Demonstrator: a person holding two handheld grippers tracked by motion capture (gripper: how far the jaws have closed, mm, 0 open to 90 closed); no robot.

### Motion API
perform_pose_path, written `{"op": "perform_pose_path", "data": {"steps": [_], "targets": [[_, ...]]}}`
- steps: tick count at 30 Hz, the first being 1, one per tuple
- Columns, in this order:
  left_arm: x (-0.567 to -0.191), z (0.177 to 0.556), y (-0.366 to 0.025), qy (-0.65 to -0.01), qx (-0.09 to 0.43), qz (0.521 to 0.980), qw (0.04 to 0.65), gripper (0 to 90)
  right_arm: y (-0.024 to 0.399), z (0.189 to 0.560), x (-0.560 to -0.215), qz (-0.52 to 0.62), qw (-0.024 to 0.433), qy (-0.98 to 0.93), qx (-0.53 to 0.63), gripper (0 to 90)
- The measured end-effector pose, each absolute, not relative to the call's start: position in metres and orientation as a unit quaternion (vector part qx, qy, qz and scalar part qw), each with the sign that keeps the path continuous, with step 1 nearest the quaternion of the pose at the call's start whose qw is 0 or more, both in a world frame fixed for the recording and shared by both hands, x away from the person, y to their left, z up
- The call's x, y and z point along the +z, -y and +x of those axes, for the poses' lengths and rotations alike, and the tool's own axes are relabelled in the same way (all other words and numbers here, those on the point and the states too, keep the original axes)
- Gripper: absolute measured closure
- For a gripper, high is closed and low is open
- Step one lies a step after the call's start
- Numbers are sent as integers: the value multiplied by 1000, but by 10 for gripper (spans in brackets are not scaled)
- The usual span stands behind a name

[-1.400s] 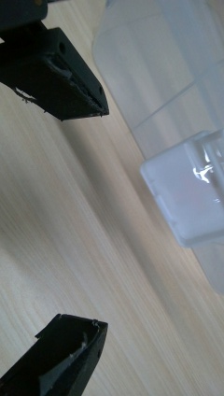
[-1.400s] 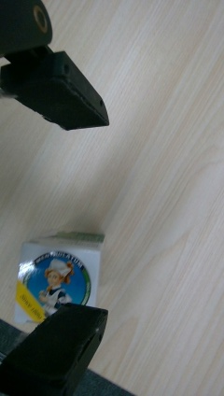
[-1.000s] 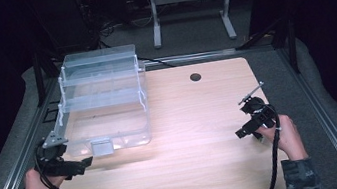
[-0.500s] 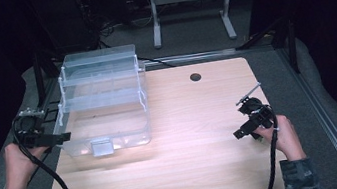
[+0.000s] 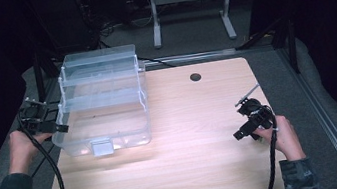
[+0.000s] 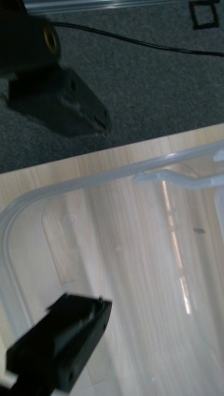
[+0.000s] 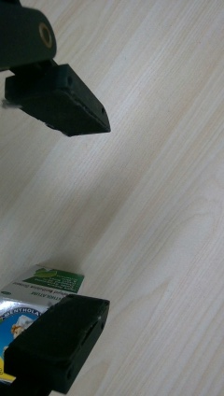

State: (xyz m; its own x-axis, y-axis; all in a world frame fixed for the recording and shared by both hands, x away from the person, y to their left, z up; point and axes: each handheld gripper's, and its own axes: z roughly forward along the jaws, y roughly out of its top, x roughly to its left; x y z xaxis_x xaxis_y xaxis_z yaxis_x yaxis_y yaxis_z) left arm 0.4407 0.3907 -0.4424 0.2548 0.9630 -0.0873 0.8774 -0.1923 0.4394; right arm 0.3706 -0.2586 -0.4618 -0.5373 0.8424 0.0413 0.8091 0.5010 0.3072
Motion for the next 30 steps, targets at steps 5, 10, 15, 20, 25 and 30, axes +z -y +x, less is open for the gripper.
{"op": "perform_pose_path", "data": {"steps": [5,10,15,20,25,30], "targets": [[-449,455,-393,-614,83,761,191,415,259,371,-462,479,57,-864,144,128],[-457,466,-392,-635,78,751,165,566,261,371,-463,481,55,-863,140,133],[-462,471,-389,-640,96,750,135,773,264,370,-462,485,56,-861,141,145],[-463,470,-393,-637,89,752,144,810,265,370,-462,485,57,-861,143,145],[-464,468,-398,-627,75,757,166,810,265,369,-461,486,58,-860,142,147],[-465,464,-396,-608,81,770,175,798,266,370,-462,489,56,-859,140,147]]}}
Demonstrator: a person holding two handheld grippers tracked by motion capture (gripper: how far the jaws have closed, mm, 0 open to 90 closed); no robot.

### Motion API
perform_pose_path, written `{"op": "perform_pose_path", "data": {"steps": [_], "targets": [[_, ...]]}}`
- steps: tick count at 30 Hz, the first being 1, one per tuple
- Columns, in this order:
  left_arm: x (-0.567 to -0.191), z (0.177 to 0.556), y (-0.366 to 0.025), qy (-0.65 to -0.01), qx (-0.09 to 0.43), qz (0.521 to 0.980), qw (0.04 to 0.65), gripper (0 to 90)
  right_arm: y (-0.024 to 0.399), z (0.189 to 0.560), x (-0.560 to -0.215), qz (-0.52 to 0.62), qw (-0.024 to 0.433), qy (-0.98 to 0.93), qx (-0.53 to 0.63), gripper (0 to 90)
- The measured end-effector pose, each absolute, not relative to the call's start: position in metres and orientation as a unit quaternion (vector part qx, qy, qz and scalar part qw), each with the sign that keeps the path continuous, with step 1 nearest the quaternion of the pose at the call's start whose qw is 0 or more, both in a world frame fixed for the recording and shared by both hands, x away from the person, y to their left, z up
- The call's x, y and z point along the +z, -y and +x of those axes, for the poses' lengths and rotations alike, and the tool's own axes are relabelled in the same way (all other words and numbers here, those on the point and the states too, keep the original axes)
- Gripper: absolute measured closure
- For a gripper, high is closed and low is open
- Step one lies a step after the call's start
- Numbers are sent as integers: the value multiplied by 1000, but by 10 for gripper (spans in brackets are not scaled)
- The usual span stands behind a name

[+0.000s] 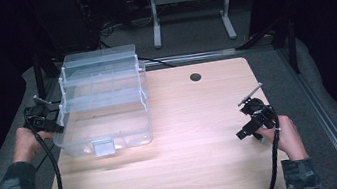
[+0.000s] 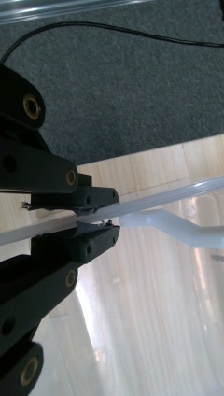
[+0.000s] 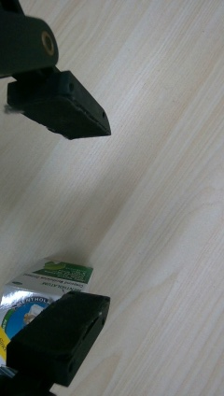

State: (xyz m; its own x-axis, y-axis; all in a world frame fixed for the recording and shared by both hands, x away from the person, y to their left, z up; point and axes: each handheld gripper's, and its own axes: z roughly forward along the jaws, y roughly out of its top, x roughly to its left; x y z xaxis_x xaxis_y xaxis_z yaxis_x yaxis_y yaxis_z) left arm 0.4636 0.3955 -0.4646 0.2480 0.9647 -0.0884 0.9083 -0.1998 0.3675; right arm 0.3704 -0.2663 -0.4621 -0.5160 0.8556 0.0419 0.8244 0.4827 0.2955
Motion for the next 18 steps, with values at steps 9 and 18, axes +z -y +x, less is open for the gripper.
{"op": "perform_pose_path", "data": {"steps": [9,18], "targets": [[-465,460,-387,-587,76,785,181,776,268,371,-462,488,56,-860,139,148],[-467,457,-375,-568,79,798,186,763,270,370,-460,489,55,-858,143,148]]}}
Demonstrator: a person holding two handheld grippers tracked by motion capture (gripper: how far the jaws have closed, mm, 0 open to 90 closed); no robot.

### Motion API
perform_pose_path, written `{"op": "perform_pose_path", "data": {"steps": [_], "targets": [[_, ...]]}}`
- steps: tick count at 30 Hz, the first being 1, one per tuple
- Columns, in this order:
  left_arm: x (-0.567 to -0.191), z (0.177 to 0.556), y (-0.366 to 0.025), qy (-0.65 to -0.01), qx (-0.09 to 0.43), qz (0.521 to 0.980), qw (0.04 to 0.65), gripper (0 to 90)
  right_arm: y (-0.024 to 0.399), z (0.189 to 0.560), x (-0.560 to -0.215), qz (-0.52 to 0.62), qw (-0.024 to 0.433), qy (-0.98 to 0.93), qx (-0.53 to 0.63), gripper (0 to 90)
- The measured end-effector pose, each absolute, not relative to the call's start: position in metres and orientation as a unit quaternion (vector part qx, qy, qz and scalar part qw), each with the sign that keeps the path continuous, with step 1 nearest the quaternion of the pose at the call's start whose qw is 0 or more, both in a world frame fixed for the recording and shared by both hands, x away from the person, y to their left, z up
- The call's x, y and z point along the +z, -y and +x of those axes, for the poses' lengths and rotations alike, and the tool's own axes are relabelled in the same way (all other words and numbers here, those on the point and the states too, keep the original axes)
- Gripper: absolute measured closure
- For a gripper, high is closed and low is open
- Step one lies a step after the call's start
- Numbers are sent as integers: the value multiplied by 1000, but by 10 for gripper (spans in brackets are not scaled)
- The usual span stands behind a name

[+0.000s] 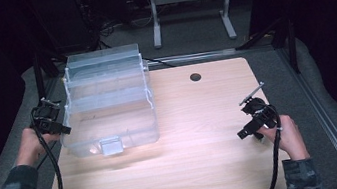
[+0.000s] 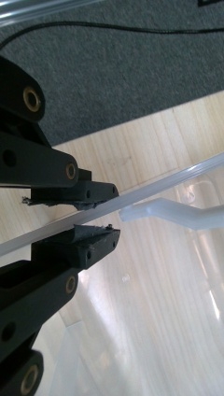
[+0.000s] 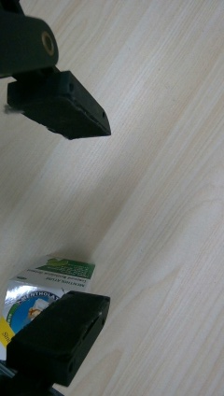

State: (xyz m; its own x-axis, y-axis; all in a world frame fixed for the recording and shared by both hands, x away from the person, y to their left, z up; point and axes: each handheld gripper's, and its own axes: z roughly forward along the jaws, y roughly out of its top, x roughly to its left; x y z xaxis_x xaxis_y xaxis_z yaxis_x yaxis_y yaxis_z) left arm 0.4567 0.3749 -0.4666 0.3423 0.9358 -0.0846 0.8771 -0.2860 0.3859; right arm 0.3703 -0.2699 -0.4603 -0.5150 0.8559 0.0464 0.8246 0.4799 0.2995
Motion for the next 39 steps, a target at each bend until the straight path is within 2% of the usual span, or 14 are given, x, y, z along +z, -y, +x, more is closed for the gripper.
{"op": "perform_pose_path", "data": {"steps": [20,39], "targets": [[-467,455,-343,-529,64,828,177,738,272,370,-460,490,53,-859,140,147],[-467,453,-296,-484,57,858,164,726,273,370,-461,491,53,-858,138,148]]}}
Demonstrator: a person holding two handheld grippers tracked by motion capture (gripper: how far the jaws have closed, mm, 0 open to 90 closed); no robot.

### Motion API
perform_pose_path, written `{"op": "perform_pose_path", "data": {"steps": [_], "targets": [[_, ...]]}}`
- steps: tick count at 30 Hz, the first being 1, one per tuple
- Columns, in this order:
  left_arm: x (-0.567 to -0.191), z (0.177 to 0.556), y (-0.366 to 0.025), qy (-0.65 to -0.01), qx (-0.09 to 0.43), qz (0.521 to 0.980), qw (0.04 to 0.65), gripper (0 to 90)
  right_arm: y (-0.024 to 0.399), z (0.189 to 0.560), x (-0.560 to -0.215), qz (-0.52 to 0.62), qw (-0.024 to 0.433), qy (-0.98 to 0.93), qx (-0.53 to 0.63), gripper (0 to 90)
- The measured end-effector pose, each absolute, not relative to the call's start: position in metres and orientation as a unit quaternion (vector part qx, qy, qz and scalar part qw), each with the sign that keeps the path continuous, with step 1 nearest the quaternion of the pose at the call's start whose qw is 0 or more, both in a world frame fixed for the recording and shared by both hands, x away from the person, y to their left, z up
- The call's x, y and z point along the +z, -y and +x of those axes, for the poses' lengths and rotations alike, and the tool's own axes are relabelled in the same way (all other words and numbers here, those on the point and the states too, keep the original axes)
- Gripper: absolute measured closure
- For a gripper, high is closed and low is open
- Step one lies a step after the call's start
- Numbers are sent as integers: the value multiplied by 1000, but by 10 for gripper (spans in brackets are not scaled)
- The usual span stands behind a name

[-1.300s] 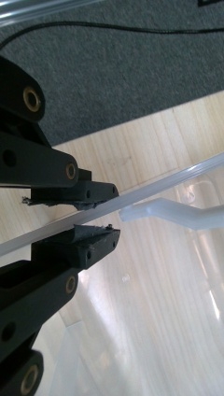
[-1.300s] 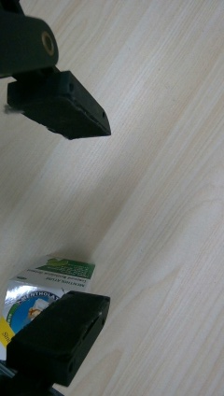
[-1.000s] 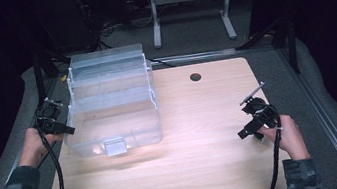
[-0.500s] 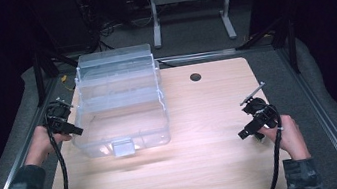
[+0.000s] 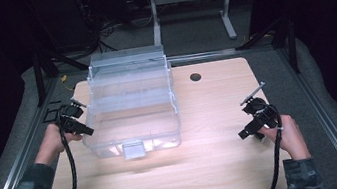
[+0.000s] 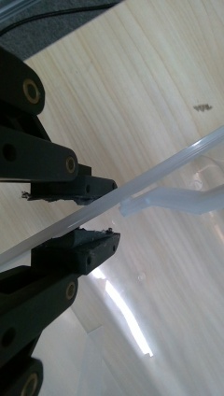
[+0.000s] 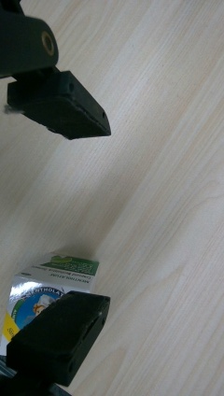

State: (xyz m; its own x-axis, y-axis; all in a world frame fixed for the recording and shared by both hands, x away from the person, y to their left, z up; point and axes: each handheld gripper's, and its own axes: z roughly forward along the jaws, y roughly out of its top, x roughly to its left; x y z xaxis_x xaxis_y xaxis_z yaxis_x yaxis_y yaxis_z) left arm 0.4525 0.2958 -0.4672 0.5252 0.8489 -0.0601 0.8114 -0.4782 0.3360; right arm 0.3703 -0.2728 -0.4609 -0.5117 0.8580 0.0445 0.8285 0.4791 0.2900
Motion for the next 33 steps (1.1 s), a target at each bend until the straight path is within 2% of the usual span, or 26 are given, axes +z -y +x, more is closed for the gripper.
{"op": "perform_pose_path", "data": {"steps": [14,33], "targets": [[-467,443,-241,-458,59,873,157,715,277,370,-460,497,53,-854,144,148],[-466,437,-206,-441,50,884,145,690,279,370,-460,501,46,-851,150,148]]}}
